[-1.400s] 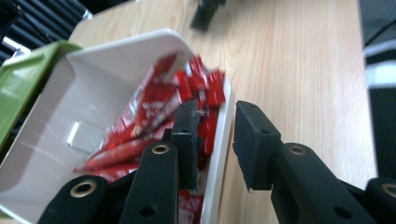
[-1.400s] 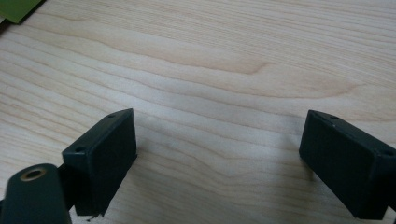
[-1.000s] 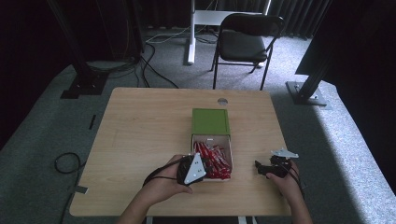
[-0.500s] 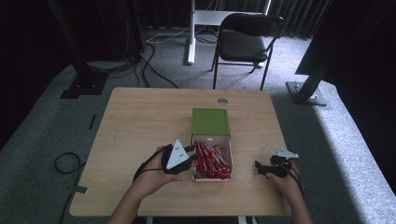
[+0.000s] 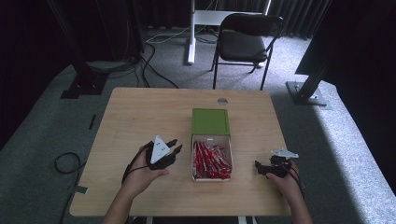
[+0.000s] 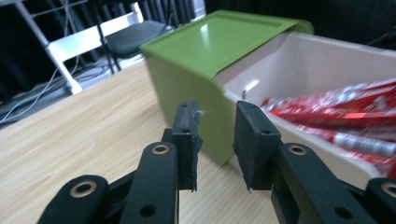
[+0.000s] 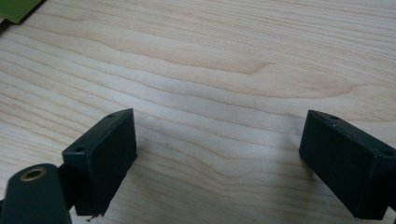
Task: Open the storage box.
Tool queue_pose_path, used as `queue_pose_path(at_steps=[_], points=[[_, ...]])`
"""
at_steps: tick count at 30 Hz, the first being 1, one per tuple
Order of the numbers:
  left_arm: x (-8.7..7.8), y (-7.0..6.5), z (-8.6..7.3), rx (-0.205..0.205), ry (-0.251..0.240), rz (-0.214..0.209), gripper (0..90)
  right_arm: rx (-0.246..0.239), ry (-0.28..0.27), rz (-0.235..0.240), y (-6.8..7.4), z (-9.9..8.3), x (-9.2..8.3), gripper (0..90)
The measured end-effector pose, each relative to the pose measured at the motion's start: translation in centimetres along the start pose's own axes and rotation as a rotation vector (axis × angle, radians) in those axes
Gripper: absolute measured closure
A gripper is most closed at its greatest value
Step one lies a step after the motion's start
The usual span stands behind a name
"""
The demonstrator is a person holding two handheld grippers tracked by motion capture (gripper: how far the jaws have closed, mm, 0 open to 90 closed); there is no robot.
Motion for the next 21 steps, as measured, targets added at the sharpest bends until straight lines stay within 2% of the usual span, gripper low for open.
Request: queue_pose_path(at_steps=[4,6,7,9,10,14,17,19,21], points=[[-0.7,0.8,-1.0,-0.036,0.007,0.035,67.2,0.000,0.000,0.000,0.0,0.0,0.0,10.4],[-0.9,1.0,-1.3,-0.054,0.006,0.039,67.1,0.000,0.000,0.000,0.0,0.0,0.0,10.4],[-1.1,1.3,-1.6,-0.073,0.005,0.047,67.1,0.000,0.000,0.000,0.0,0.0,0.0,10.4],[-1.3,1.7,-2.1,-0.081,0.017,0.064,67.1,0.000,0.000,0.000,0.0,0.0,0.0,10.4],[-1.5,1.8,-2.5,-0.098,0.024,0.070,67.1,0.000,0.000,0.000,0.0,0.0,0.0,10.4],[-1.8,2.1,-3.2,-0.113,0.035,0.080,67.2,0.000,0.000,0.000,0.0,0.0,0.0,10.4],[-2.5,2.9,-4.5,-0.158,0.046,0.117,66.7,0.001,0.000,0.000,0.0,0.0,0.0,10.4],[-2.8,3.4,-5.0,-0.197,0.033,0.147,63.3,0.000,0.000,0.000,0.0,0.0,0.0,10.4],[-3.2,3.8,-5.6,-0.210,0.036,0.167,61.9,0.000,-0.001,0.000,0.0,0.0,0.0,10.4]])
Point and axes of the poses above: each handheld gripper's, and its own axes: x roughly forward along the jaws, z roughly out of its top, y roughly to its left, the point moved 7 cm from there along x, roughly forward along the jaws, and after that the axes turned 12 degrees about -z, right-handed, at the moved point
